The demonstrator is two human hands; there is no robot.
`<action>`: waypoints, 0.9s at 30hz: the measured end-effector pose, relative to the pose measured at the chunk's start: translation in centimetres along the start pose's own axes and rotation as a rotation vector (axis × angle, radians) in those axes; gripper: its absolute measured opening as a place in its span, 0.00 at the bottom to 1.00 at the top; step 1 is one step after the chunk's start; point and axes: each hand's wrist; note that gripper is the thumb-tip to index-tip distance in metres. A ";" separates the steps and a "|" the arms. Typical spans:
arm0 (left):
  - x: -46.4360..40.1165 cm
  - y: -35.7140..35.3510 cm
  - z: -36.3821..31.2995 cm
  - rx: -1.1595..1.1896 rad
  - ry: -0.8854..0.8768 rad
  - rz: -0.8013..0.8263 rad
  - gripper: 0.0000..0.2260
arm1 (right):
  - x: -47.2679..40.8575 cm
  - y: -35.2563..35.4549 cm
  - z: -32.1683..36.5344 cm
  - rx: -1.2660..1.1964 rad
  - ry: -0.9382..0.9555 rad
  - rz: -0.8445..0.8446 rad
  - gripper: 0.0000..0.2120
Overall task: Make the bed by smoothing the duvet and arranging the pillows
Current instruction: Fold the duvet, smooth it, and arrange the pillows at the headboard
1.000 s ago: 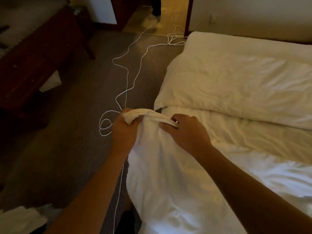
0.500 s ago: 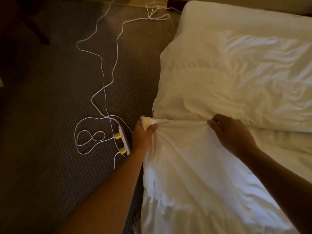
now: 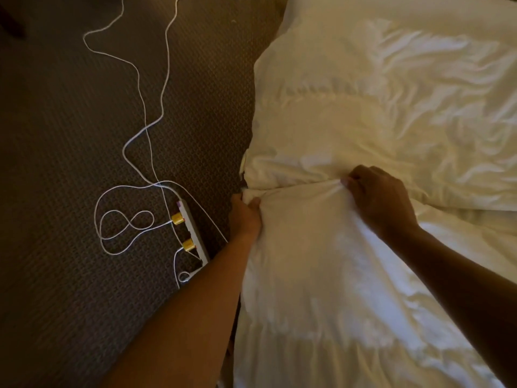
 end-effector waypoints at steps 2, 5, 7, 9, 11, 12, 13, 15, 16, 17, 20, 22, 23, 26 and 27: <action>0.2 0.0 0.4 -0.025 0.031 0.006 0.19 | 0.4 -0.4 0.2 0.015 -0.024 0.014 0.13; 2.1 -0.2 1.3 -0.114 -0.021 -0.124 0.20 | 2.3 -1.3 1.5 -0.001 -0.098 -0.013 0.18; 5.5 -0.5 1.6 -0.102 -0.271 -0.226 0.21 | 4.6 -1.6 3.1 -0.068 -0.121 -0.081 0.22; 9.6 -1.0 2.1 -0.078 -0.555 -0.174 0.23 | 7.8 -1.9 4.5 -0.138 -0.093 -0.088 0.25; 12.3 -1.7 3.3 -0.149 -0.701 0.001 0.23 | 11.5 -2.7 4.2 -0.154 -0.009 0.016 0.27; 12.7 -1.9 4.1 -0.215 -0.713 0.078 0.24 | 13.0 -3.2 3.1 -0.115 0.032 0.077 0.28; 12.3 -1.9 5.2 -0.289 -0.701 0.113 0.24 | 14.3 -3.7 1.6 -0.044 0.054 0.125 0.29; 10.5 -1.8 7.1 -0.463 -0.609 0.084 0.26 | 15.8 -4.1 -1.6 0.133 -0.013 0.170 0.32; 9.6 -1.4 7.7 -0.548 -0.520 0.050 0.26 | 16.1 -4.0 -2.8 0.185 -0.095 0.175 0.33; 8.9 -1.0 8.0 -0.602 -0.415 0.010 0.26 | 16.3 -3.6 -3.4 0.197 -0.180 0.168 0.34; 10.1 0.1 8.4 -0.438 -0.367 -0.134 0.26 | 17.3 -2.4 -2.9 0.082 -0.321 0.082 0.33; 14.2 0.2 9.0 -0.255 -0.526 -0.156 0.24 | 19.3 -1.8 -0.9 -0.011 -0.278 0.044 0.31; 17.0 0.0 9.8 -0.209 -0.580 -0.134 0.24 | 21.0 -1.7 0.4 -0.046 -0.225 0.041 0.30; 25.3 -1.0 13.8 -0.248 -0.596 -0.015 0.24 | 27.3 -2.5 2.5 -0.092 -0.011 0.146 0.29; 27.0 -1.4 15.8 -0.302 -0.607 0.024 0.24 | 29.3 -3.0 2.0 -0.076 0.048 0.193 0.29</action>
Point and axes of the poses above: each hand's wrist, its own x-axis away from the middle knuckle, its own y-axis out of the back of the hand, z = x × y, and after that the axes turned 2 degrees about y, right-handed
